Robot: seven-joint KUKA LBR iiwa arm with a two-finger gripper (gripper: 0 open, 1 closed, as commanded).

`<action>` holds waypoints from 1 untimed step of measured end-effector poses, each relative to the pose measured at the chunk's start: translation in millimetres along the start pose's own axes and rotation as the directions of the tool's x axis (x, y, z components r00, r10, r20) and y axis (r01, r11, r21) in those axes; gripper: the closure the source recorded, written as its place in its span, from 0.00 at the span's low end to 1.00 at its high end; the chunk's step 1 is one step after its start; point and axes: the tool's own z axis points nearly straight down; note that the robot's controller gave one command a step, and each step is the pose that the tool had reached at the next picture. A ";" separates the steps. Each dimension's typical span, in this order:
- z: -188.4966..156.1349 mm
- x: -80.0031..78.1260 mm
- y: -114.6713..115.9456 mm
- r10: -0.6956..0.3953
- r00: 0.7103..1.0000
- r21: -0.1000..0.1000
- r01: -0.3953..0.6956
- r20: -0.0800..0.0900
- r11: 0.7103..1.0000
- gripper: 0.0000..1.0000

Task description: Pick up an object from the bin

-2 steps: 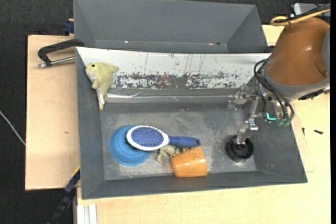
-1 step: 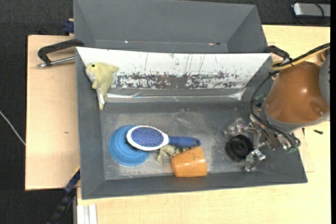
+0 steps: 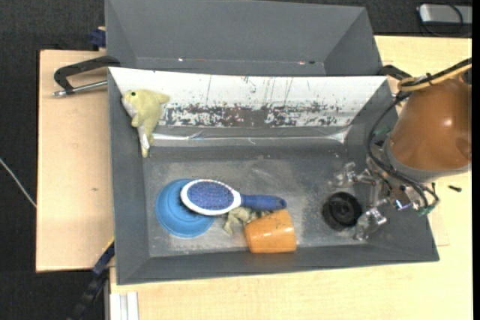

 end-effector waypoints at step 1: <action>-7.2 -3.1 -4.4 -0.049 0.999 -0.001 0.049 -0.001 0.999 0.00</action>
Offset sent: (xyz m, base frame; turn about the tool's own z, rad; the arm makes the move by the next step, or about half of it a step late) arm 0.0029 -0.0037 0.0064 -0.0505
